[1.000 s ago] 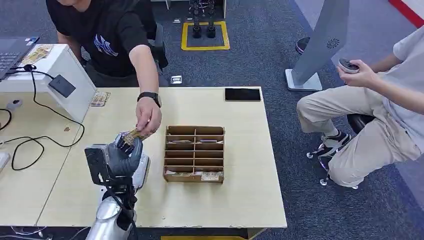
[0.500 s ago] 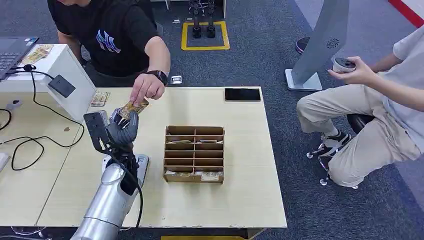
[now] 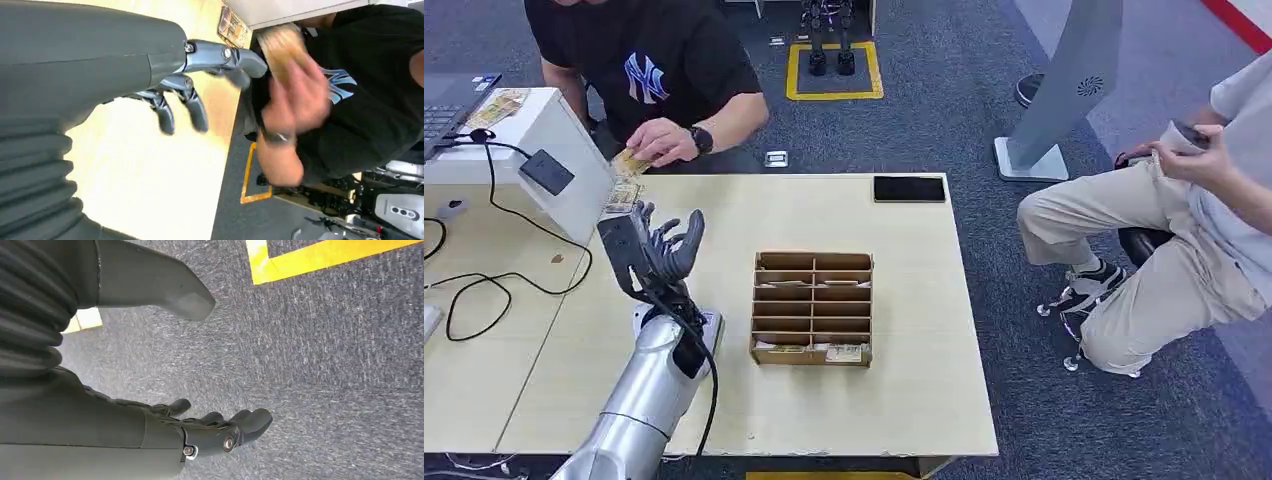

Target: Pass the card to the sensor for recognition and then transmit it.

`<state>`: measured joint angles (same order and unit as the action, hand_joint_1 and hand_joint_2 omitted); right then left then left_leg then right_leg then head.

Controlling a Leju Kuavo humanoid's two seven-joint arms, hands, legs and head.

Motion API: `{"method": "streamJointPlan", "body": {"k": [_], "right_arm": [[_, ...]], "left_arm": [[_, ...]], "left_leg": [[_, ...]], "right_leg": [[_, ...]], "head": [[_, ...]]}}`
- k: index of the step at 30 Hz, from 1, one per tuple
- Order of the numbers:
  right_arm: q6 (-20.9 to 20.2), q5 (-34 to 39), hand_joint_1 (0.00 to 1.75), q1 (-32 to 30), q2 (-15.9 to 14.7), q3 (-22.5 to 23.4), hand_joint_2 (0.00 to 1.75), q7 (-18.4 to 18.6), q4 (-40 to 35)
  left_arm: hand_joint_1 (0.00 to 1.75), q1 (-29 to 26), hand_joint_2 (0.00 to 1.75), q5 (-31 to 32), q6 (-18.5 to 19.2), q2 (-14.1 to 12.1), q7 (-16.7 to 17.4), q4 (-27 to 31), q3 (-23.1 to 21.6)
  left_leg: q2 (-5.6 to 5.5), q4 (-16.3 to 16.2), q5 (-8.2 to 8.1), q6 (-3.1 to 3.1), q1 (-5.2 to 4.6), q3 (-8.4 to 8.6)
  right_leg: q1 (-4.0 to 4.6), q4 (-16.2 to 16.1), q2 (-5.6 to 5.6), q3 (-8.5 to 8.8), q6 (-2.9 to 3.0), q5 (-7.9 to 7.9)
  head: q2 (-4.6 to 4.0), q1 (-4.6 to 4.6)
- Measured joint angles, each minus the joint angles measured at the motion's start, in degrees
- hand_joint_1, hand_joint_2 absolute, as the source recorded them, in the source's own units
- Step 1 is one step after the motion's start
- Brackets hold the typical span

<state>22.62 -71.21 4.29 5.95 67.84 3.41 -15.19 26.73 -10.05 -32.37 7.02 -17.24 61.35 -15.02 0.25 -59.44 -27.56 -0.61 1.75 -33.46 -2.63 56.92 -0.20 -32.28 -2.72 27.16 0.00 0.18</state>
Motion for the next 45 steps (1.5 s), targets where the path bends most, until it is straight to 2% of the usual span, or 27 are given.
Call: {"method": "streamJointPlan", "body": {"k": [4,6,7,11,16,18,20,23,25,33,34,36,38,39,41,45], "right_arm": [[0.31,0.39,0.0,-0.08,0.0,0.0,1.75,-0.02,0.0],[0.79,0.68,0.0,-0.17,0.0,0.02,1.75,-0.37,-0.02],[0.81,0.96,0.0,-0.25,0.0,0.02,1.75,-0.44,-0.02],[0.96,1.11,0.0,-0.31,0.0,0.02,1.75,-0.44,-0.02],[0.44,1.22,0.0,-0.8,0.15,0.02,1.75,-0.44,-0.35],[-0.2,1.16,0.0,-1.07,0.2,0.02,1.75,-0.44,-0.72],[-1.07,1.01,0.0,-1.37,0.2,0.02,1.75,-0.46,-1.2],[-1.66,1.01,0.0,-1.49,0.2,0.02,1.75,-0.63,-1.71],[-2.18,0.99,0.0,-1.62,0.2,0.02,1.75,-0.96,-2.08],[-2.38,0.98,0.0,-1.66,0.2,0.02,1.75,-1.14,-2.19],[-2.79,0.96,0.0,-1.71,0.2,0.02,1.75,-1.4,-2.49],[-3.15,0.9,0.0,-1.78,0.2,0.04,1.75,-1.68,-2.78],[-4.09,-0.15,0.0,-1.75,0.2,0.04,1.75,-1.97,-3.26],[-4.11,-0.2,0.0,-1.69,0.07,0.04,1.75,-1.99,-3.32],[-4.15,-0.28,0.0,-1.67,-0.07,0.04,1.75,-2.01,-3.32],[-4.17,-0.68,0.0,-1.68,-0.2,0.04,1.75,-2.01,-3.32]], "left_arm": [[0.0,-2.13,0.0,-1.49,0.31,-0.24,-1.62,2.23,0.02],[0.0,-4.26,0.0,-1.99,0.24,-0.31,-4.19,5.06,0.04],[0.0,-5.32,1.75,-2.03,0.15,-0.33,-4.99,6.61,0.04],[0.0,-8.11,1.75,-1.76,0.04,-0.42,-6.16,10.79,0.04],[0.0,-14.16,1.75,2.96,1.53,-0.7,-11.78,20.2,-0.11],[0.0,-17.12,1.75,5.23,3.68,-1.53,-13.16,24.45,-0.99],[0.0,-19.58,1.75,6.6,7.48,-2.69,-14.41,28.62,-2.47],[0.0,-21.65,1.75,7.23,10.69,-4.09,-15.24,32.59,-4.22],[0.0,-22.83,1.75,8.49,14.72,-5.11,-16.46,34.92,-5.31],[0.0,-23.18,1.75,9.2,15.77,-5.33,-16.9,35.54,-5.64],[0.0,-24.09,1.75,11.73,17.53,-5.88,-18.05,37.0,-6.62],[0.0,-24.95,1.75,14.67,18.41,-6.43,-18.91,38.38,-8.22],[0.0,-25.06,1.75,31.38,17.4,-9.04,-20.5,39.65,-14.45],[0.0,-24.07,1.75,40.7,15.35,-10.42,-19.13,39.63,-18.68],[0.0,-23.57,1.75,42.88,14.77,-10.99,-18.58,39.6,-20.99],[0.0,-23.18,1.75,43.43,14.49,-11.72,-18.25,39.6,-22.78]], "left_leg": [[0.01,0.0,0.0,0.0,0.0,-0.01],[0.01,0.0,-0.01,0.0,0.0,0.0],[0.01,0.0,-0.02,0.0,0.0,-0.01],[-0.01,0.0,-0.02,0.0,0.0,-0.03],[0.02,0.0,-0.04,-0.01,0.0,-0.02],[0.03,0.0,-0.05,-0.01,0.0,-0.02],[0.01,0.01,-0.07,-0.02,0.0,-0.03],[0.03,0.01,-0.07,-0.03,0.0,-0.03],[0.02,0.01,-0.07,-0.03,0.0,-0.03],[0.02,0.01,-0.07,-0.03,0.0,-0.03],[0.02,0.01,-0.07,-0.03,0.0,-0.02],[0.02,0.01,-0.06,-0.03,0.0,-0.02],[0.02,0.0,-0.07,-0.03,0.0,-0.01],[0.02,0.01,-0.07,-0.03,0.0,-0.02],[0.05,0.01,-0.07,-0.03,0.0,-0.02],[0.04,0.01,-0.07,-0.03,0.0,-0.02]], "right_leg": [[0.0,0.0,-0.01,0.0,0.0,0.0],[0.0,0.0,-0.01,-0.01,-0.01,0.01],[0.0,-0.01,-0.01,-0.01,-0.01,0.02],[0.0,-0.01,0.03,-0.01,-0.01,0.04],[0.0,-0.02,-0.01,-0.02,-0.01,0.04],[0.0,-0.02,0.0,-0.05,-0.02,0.05],[0.0,-0.02,0.02,-0.05,-0.02,0.07],[0.0,-0.02,-0.01,-0.06,-0.02,0.07],[0.0,-0.02,0.0,-0.06,-0.02,0.07],[0.0,-0.02,0.01,-0.06,-0.02,0.06],[0.0,-0.02,0.0,-0.05,-0.02,0.06],[-0.01,-0.03,0.0,-0.05,-0.02,0.06],[0.0,-0.03,0.0,-0.07,-0.02,0.06],[0.0,-0.03,0.01,-0.07,-0.02,0.06],[0.0,-0.03,-0.02,-0.07,-0.02,0.06],[0.0,-0.03,-0.02,-0.08,-0.02,0.06]], "head": [[0.0,0.02],[0.0,0.0],[0.0,0.02],[0.0,0.02],[0.0,0.04],[0.0,0.0],[0.0,0.02],[0.0,0.02],[0.0,0.02],[0.0,0.0],[0.0,0.0],[0.0,0.0],[0.0,0.02],[0.0,0.02],[0.0,0.02],[0.0,0.0]]}}
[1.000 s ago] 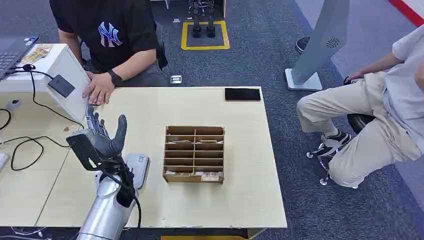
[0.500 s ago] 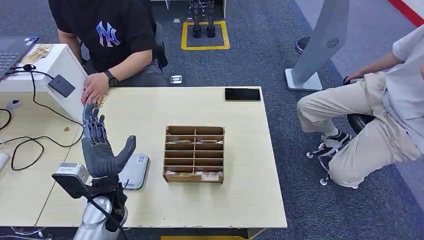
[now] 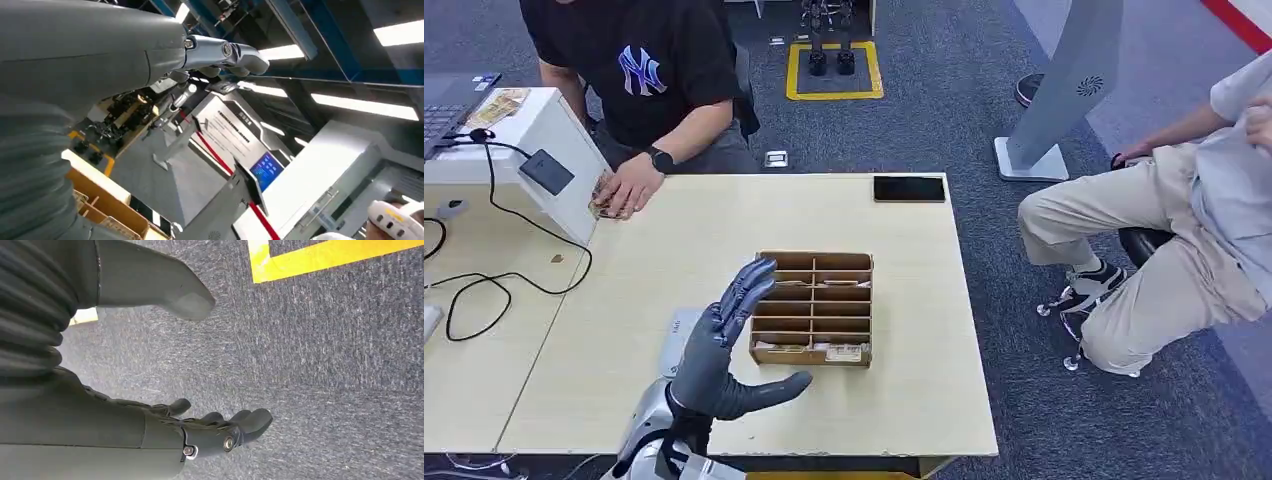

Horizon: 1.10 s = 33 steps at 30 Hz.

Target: Pass the card to the sensor for recognition and then transmit it.

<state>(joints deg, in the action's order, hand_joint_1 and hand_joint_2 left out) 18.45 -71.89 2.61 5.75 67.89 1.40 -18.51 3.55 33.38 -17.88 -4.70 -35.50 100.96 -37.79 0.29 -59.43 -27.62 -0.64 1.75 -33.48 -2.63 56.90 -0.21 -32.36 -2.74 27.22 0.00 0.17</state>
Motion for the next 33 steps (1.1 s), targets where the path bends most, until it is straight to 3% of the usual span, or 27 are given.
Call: {"method": "streamJointPlan", "body": {"k": [2,12,15,17,22,25,29,33], "right_arm": [[0.0,-0.11,0.0,0.0,-0.02,0.0,1.75,-0.07,0.0],[-0.11,-0.55,0.0,0.27,-0.26,0.0,1.75,0.22,0.0],[-0.55,-0.29,0.0,0.3,-0.26,0.22,1.75,0.76,0.0],[-0.72,-0.09,0.0,0.22,-0.11,0.52,1.75,1.11,-0.11],[-0.81,0.35,0.0,-0.22,1.35,1.88,1.75,1.6,-1.96],[0.26,0.31,0.0,-0.39,2.43,2.43,1.75,1.14,-3.39],[0.98,-0.39,0.0,-0.41,3.21,3.02,1.75,0.13,-4.66],[1.68,-0.5,0.0,-0.4,3.28,3.26,1.75,-0.5,-5.22]], "left_arm": [[0.0,0.19,1.75,1.16,-0.2,-0.28,0.53,-0.02,-0.52],[0.0,6.74,1.75,23.91,-3.1,-4.04,15.46,-4.39,-9.02],[0.0,8.66,1.75,37.78,-3.02,-4.92,27.25,-6.49,-11.19],[0.0,8.86,1.75,42.89,-2.36,-4.85,34.06,-7.73,-12.1],[0.0,7.89,1.75,52.27,-6.07,-1.84,46.26,-10.77,-12.78],[0.0,7.64,1.75,55.91,-5.7,0.33,52.97,-12.79,-12.78],[0.0,7.69,1.75,56.08,-5.11,1.55,57.44,-15.67,-13.03],[0.0,7.51,1.75,56.02,-4.41,3.15,53.34,-19.52,-13.02]], "left_leg": [[0.0,0.0,0.0,0.0,0.0,0.0],[0.01,0.0,0.01,0.0,0.0,0.01],[0.01,0.0,0.01,0.0,0.0,0.01],[0.03,0.0,0.0,0.0,0.0,0.01],[0.01,0.0,-0.01,0.0,-0.01,-0.04],[0.01,0.0,-0.01,0.01,-0.01,-0.04],[0.01,0.0,0.0,0.0,0.0,-0.03],[0.01,0.0,0.0,0.0,0.0,-0.04]], "right_leg": [[0.0,0.0,0.0,-0.01,0.0,0.0],[0.0,0.0,-0.01,0.0,0.01,-0.02],[0.0,0.0,-0.01,0.0,0.02,-0.02],[0.0,0.0,-0.03,-0.02,0.02,-0.01],[-0.01,0.0,-0.02,-0.04,0.0,-0.01],[-0.01,-0.02,-0.02,-0.04,0.0,-0.01],[0.0,-0.01,-0.01,-0.05,0.01,-0.01],[0.0,0.0,-0.01,-0.02,0.01,-0.01]], "head": [[0.0,0.0],[0.0,0.0],[0.0,0.0],[0.0,0.0],[0.0,0.02],[0.0,0.0],[0.0,0.0],[0.0,0.02]]}}
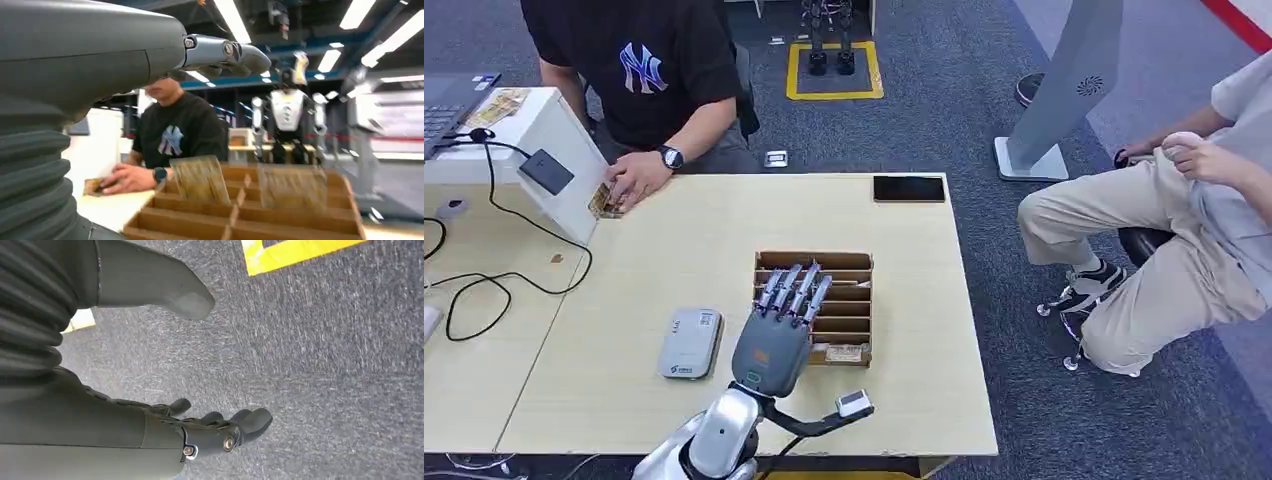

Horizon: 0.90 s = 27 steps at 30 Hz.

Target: Pass the card to the sensor for recognition and then transmit it.

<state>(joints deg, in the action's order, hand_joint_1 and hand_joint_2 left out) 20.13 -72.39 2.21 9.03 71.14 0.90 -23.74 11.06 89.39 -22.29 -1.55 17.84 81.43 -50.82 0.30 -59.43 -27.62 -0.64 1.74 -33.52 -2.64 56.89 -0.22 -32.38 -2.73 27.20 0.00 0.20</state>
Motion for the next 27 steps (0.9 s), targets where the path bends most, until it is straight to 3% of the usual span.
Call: {"method": "streamJointPlan", "body": {"k": [7,27], "right_arm": [[1.16,-0.81,0.0,0.0,0.02,0.68,1.75,-0.2,-0.61],[1.38,-1.99,0.0,-0.01,0.39,1.27,1.75,-0.15,-1.01]], "left_arm": [[0.0,-1.03,1.75,-5.01,-0.42,1.88,-4.75,-4.72,0.57],[0.0,-3.26,1.75,-10.8,-0.98,4.31,-7.88,-6.57,4.32]], "left_leg": [[-0.01,0.0,-0.03,0.03,-0.01,-0.01],[0.0,0.0,-0.02,0.02,-0.01,-0.01]], "right_leg": [[-0.01,-0.01,0.01,0.0,-0.01,0.01],[0.0,-0.01,0.01,0.0,-0.01,0.01]], "head": [[0.0,0.0],[0.0,-0.02]]}}
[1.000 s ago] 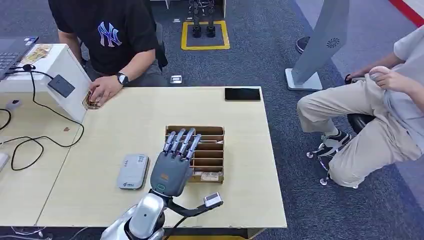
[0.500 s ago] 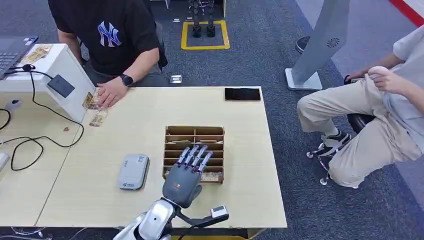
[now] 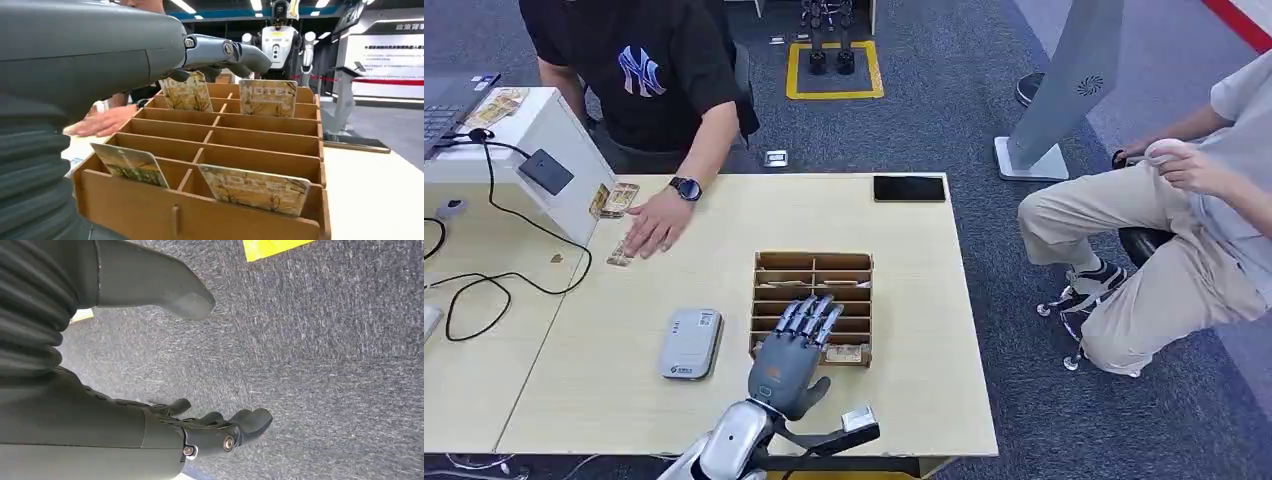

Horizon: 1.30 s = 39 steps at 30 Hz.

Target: Pass the card to the sensor for recognition and then transmit it.

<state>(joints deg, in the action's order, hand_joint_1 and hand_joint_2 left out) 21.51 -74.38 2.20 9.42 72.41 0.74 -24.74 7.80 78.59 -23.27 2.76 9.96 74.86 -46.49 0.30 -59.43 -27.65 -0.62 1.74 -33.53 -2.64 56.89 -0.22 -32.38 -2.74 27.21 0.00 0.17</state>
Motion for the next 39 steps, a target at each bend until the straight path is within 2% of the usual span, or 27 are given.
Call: {"method": "streamJointPlan", "body": {"k": [3,7,16,17,20,21,22,29,32,39], "right_arm": [[0.13,-0.39,0.0,-0.01,0.0,0.02,1.75,0.0,0.02],[0.7,-1.07,0.0,0.03,0.0,0.04,1.75,0.0,0.11],[0.88,-1.15,0.0,0.09,0.0,0.07,1.75,0.0,0.42],[0.88,-1.31,0.0,0.1,0.0,0.07,1.75,0.0,0.44],[0.9,-2.12,0.0,0.2,-0.09,0.04,1.75,-0.04,0.72],[0.9,-2.1,0.0,0.26,-0.2,0.04,1.75,-0.04,0.85],[0.92,-2.1,0.0,0.28,-0.31,0.04,1.75,-0.04,1.03],[1.62,-2.97,0.0,0.82,-1.18,0.04,1.75,-0.63,2.47],[1.68,-2.97,0.0,0.98,-1.53,0.04,1.75,-0.68,3.1],[1.86,-2.95,0.0,1.13,-1.95,0.04,1.75,-0.77,3.96]], "left_arm": [[0.0,-0.78,1.75,5.19,-4.01,0.46,3.26,0.0,1.34],[0.0,-1.96,1.75,10.14,-8.94,1.5,5.31,0.0,4.2],[0.0,-2.73,1.75,10.85,-9.42,2.21,7.19,0.0,7.26],[0.0,-2.57,1.75,10.85,-9.69,2.07,9.11,0.0,7.26],[0.0,0.63,1.75,10.89,-9.58,-0.62,22.73,0.0,4.48],[0.0,1.82,1.75,10.91,-9.58,-1.62,25.94,0.0,2.99],[0.0,2.74,1.75,10.91,-9.71,-2.45,27.39,0.0,1.64],[0.0,8.91,1.75,10.91,-9.66,-7.04,29.62,-2.38,-7.37],[0.0,10.11,1.75,10.91,-9.36,-7.63,29.73,-3.96,-9.9],[0.0,11.21,1.75,10.89,-8.42,-8.39,29.75,-6.36,-12.83]], "left_leg": [[0.0,0.0,0.0,0.0,0.0,0.0],[0.0,0.0,0.0,0.0,0.0,0.0],[0.0,0.0,0.0,0.0,0.0,0.0],[0.0,0.0,0.0,0.0,0.0,0.0],[0.0,0.0,0.02,-0.02,0.01,0.01],[-0.01,0.0,0.03,-0.02,0.01,0.01],[-0.03,0.0,0.03,-0.02,0.01,0.02],[-0.01,0.0,0.05,-0.01,0.0,0.01],[-0.01,0.0,0.04,-0.01,0.0,0.01],[-0.01,0.0,0.04,-0.01,0.0,0.01]], "right_leg": [[0.0,0.0,0.0,0.0,0.0,0.0],[0.0,0.0,0.0,0.0,0.0,0.0],[0.0,0.0,0.01,0.01,0.0,0.0],[0.0,0.0,0.01,0.0,0.0,0.0],[0.01,0.01,0.0,-0.02,0.01,-0.01],[0.01,0.01,0.02,-0.01,0.01,-0.01],[0.01,0.01,0.06,0.02,0.0,0.0],[-0.01,0.01,0.01,0.02,0.01,-0.02],[-0.01,0.01,0.01,0.01,0.01,-0.02],[0.0,0.01,0.01,0.0,0.01,-0.02]], "head": [[0.0,0.0],[0.0,0.04],[0.0,0.02],[0.0,0.0],[0.0,0.0],[0.0,0.0],[0.0,0.0],[0.0,0.0],[0.0,0.0],[0.0,0.0]]}}
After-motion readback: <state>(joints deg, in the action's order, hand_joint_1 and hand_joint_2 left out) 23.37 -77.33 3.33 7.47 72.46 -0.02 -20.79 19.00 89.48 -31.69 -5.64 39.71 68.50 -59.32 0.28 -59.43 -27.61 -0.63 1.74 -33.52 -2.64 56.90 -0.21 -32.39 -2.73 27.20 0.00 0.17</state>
